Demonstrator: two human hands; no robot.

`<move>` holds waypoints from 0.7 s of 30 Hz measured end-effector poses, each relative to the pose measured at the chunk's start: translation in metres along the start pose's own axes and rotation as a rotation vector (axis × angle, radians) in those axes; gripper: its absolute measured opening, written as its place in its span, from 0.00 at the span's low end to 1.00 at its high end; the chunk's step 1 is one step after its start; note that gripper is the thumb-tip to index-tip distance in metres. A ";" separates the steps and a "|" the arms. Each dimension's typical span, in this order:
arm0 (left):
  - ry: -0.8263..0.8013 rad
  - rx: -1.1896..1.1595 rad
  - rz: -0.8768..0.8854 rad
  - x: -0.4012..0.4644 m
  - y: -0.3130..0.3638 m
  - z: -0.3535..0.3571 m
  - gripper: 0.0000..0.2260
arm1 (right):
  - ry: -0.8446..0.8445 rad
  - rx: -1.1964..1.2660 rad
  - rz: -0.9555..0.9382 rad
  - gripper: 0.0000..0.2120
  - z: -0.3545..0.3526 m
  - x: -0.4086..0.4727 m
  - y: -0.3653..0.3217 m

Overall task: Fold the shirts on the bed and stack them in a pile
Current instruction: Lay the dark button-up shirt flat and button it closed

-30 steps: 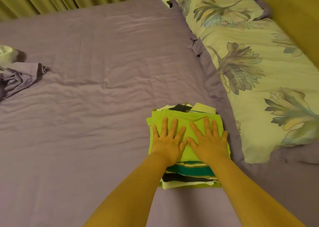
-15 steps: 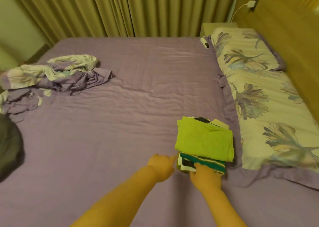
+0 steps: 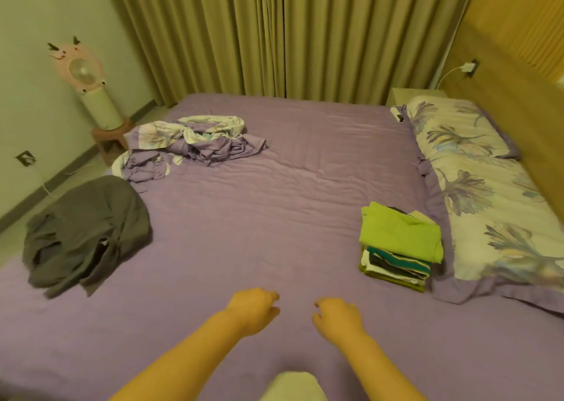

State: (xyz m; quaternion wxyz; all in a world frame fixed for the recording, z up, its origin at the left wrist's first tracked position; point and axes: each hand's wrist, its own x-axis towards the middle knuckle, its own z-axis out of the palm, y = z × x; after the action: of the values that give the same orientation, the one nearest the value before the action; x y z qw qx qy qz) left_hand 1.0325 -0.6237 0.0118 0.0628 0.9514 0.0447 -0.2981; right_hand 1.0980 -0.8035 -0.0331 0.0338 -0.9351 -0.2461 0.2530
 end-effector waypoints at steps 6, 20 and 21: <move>0.050 -0.040 -0.065 -0.105 -0.071 0.052 0.20 | 0.035 -0.010 -0.079 0.18 0.030 -0.060 -0.109; 0.125 -0.206 -0.324 -0.336 -0.237 0.123 0.18 | 0.034 -0.198 -0.376 0.11 0.049 -0.163 -0.376; 0.128 -0.230 -0.338 -0.345 -0.249 0.129 0.18 | 0.032 -0.217 -0.388 0.10 0.050 -0.164 -0.390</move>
State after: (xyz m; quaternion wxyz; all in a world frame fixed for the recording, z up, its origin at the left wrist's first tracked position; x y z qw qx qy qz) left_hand 0.6471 -0.4132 0.0810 0.1174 0.9339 0.2411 -0.2365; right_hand 0.7771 -0.5434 0.0712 -0.0149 -0.8722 -0.4467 0.1988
